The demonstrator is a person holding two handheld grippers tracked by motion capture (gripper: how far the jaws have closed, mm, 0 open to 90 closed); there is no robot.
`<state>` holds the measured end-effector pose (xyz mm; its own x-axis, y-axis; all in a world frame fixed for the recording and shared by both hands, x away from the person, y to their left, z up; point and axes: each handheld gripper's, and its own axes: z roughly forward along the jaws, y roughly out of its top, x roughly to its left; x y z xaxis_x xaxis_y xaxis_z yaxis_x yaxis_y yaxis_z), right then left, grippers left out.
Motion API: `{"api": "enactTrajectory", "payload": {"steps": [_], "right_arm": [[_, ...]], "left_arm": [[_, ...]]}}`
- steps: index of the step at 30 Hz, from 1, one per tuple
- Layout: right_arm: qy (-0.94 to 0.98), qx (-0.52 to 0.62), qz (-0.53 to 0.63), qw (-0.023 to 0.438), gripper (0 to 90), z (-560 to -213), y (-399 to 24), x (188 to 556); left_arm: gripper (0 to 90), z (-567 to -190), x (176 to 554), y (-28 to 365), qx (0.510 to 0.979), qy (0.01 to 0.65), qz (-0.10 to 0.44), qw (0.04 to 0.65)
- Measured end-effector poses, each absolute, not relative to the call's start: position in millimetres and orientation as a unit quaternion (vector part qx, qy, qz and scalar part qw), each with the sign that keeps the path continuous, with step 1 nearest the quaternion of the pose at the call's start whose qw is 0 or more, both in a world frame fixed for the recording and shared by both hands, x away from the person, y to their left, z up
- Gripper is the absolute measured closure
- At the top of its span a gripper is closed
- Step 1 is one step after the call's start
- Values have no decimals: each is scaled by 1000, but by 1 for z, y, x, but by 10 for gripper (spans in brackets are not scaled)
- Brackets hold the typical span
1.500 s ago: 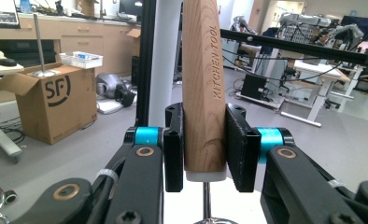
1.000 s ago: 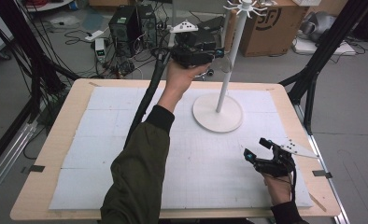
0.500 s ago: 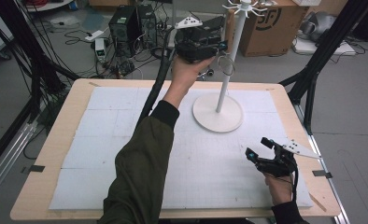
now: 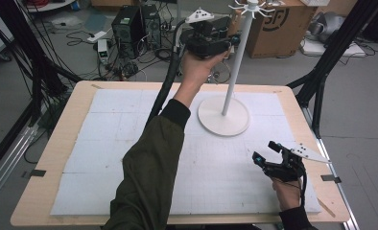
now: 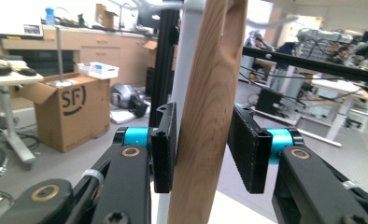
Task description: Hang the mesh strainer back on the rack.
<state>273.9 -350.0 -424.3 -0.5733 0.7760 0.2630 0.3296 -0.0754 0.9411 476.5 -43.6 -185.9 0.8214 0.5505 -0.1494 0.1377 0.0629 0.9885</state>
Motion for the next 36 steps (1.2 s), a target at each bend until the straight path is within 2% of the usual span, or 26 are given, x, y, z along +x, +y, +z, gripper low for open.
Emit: {"api": "enactTrajectory", "payload": {"steps": [25,36], "right_arm": [[653,423,599,190,55,-425,-353,273],[651,423,600,192,55,-424,-353,272]], "left_arm": [[697,-180,478,-49,679,262,162,666],[699,-175,486,-51,703,240,119,659]]}}
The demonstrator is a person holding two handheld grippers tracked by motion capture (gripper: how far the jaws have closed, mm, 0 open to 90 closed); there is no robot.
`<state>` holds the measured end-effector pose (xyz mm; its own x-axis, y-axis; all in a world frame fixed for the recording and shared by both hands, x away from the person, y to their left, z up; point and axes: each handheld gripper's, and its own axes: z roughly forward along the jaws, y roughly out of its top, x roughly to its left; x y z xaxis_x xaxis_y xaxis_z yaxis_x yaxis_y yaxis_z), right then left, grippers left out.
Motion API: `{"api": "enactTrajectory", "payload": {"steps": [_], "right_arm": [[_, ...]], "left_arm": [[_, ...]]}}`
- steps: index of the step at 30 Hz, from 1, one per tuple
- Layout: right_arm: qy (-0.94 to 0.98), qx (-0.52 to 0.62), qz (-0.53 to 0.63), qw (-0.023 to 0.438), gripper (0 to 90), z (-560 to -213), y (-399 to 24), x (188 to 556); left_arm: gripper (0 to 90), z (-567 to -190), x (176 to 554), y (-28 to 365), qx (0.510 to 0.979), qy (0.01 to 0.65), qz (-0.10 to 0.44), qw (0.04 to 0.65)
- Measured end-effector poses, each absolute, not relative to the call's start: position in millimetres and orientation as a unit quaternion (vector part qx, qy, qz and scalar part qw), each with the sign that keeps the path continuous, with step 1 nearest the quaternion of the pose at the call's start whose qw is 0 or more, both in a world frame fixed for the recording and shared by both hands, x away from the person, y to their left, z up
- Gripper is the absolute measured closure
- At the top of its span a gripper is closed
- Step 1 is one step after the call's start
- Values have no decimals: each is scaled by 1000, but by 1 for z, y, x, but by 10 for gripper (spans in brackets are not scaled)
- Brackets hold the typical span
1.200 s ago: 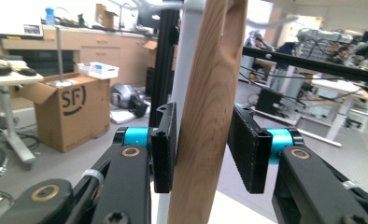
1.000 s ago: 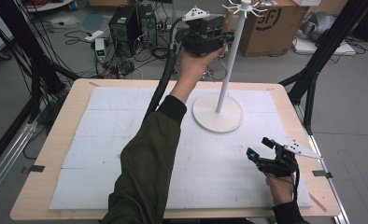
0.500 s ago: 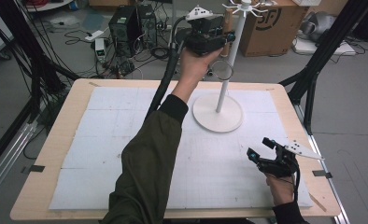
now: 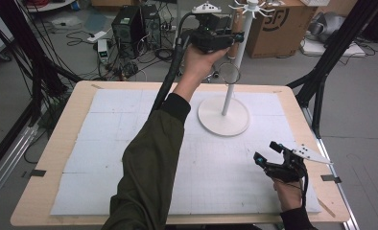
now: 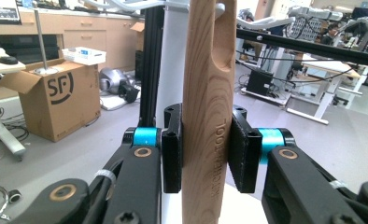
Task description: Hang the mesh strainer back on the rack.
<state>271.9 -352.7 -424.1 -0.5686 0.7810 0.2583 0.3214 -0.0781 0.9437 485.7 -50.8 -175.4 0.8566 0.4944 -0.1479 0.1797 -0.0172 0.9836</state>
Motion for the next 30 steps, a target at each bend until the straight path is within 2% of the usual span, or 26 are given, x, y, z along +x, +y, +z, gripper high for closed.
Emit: {"api": "enactTrajectory", "payload": {"steps": [13,15,19,30], "right_arm": [[655,422,599,187,55,-424,-352,270],[654,422,599,189,55,-424,-352,270],[654,422,599,189,55,-423,-353,269],[655,422,597,193,55,-424,-353,269]], "left_arm": [[682,-178,488,-61,706,247,114,654],[562,-179,489,-60,705,254,115,652],[453,-183,490,-60,705,259,117,650],[310,-194,479,-38,704,267,130,645]]}}
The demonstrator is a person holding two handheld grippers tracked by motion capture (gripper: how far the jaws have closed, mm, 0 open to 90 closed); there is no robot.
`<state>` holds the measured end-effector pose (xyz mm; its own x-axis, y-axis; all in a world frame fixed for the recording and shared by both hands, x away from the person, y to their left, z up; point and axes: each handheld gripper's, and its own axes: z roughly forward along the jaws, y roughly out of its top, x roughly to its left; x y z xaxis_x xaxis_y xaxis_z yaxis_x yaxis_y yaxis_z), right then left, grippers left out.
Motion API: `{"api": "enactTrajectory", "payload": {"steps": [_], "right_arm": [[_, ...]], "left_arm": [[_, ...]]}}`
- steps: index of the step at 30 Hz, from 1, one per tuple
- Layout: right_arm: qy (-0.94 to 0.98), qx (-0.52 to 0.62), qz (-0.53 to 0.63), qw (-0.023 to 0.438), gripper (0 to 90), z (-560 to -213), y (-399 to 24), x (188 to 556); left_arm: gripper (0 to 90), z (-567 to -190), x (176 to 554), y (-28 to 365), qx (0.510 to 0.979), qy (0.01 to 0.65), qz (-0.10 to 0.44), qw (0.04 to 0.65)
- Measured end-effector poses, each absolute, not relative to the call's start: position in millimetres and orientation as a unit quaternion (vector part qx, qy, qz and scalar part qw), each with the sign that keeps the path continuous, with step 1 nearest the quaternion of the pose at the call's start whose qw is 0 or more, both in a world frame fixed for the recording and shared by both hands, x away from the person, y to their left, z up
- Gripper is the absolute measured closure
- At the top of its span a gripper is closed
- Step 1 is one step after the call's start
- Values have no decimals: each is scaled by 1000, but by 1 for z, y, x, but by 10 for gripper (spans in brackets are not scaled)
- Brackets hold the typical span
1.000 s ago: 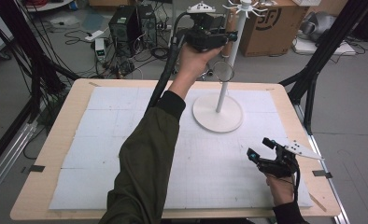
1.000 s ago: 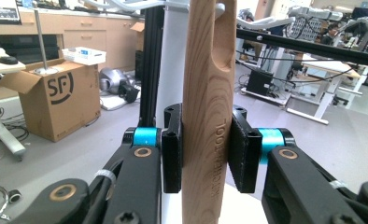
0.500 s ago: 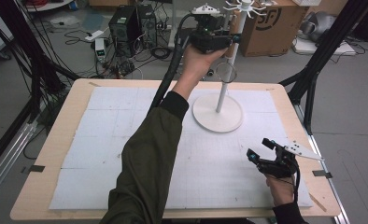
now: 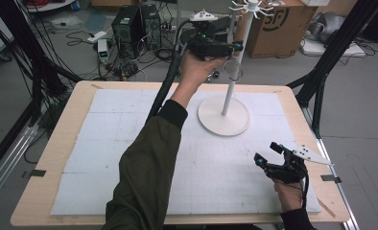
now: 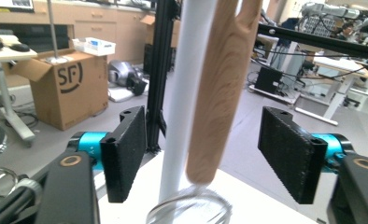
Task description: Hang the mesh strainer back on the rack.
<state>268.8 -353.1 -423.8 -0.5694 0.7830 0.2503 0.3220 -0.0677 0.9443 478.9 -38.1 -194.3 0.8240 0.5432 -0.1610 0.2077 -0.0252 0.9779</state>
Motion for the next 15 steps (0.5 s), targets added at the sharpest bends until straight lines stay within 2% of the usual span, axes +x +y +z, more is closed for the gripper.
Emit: {"api": "enactTrajectory", "payload": {"steps": [15], "right_arm": [[664,412,590,203,55,-420,-343,265]], "left_arm": [[257,-228,425,24,701,259,155,647]]}}
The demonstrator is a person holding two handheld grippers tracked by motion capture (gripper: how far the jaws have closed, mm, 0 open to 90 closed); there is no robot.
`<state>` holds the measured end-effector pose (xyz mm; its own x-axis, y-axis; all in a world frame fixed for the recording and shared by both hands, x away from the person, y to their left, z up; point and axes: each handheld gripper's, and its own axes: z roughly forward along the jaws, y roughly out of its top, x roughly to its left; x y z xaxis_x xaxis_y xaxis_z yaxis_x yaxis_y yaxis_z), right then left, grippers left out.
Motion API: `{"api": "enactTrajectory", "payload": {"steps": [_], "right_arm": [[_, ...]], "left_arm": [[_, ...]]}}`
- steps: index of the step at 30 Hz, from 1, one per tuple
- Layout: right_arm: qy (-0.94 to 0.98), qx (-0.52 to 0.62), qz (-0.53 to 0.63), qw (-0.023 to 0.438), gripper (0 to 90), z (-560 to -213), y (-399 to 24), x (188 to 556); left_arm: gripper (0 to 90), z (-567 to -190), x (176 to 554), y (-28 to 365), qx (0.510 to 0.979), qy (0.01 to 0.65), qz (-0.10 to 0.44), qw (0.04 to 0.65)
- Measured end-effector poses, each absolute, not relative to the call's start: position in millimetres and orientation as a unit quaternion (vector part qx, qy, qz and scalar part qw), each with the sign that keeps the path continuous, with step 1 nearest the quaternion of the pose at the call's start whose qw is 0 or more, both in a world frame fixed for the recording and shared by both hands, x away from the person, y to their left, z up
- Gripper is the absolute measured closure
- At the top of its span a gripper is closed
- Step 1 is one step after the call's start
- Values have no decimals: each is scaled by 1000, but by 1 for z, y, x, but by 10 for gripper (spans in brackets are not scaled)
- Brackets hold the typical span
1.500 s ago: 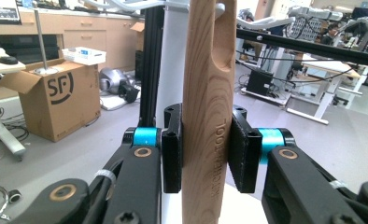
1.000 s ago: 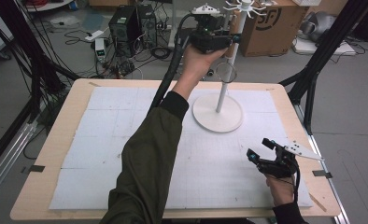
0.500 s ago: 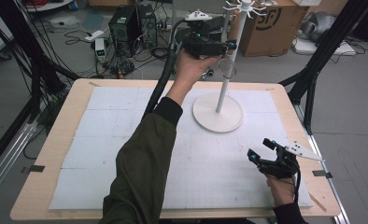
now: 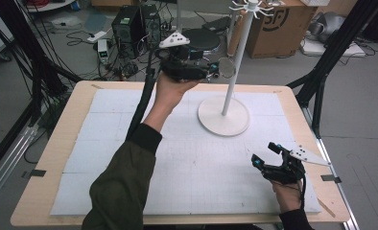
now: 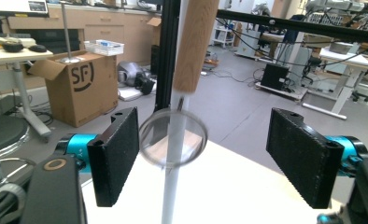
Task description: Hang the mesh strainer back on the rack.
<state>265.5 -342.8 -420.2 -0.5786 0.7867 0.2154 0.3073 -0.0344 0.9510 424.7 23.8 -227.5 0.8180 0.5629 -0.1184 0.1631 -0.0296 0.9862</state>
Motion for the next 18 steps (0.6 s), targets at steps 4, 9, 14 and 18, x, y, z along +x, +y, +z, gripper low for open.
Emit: {"api": "enactTrajectory", "payload": {"steps": [4,9,14,18], "right_arm": [[668,406,589,205,55,-418,-338,264],[672,400,588,208,55,-415,-331,263],[677,399,583,206,55,-415,-326,265],[676,396,586,208,55,-414,-324,266]], "left_arm": [[245,-238,407,41,702,262,157,643],[244,-250,381,65,691,260,167,653],[244,-265,359,87,686,259,168,659],[244,-280,344,102,683,262,172,660]]}}
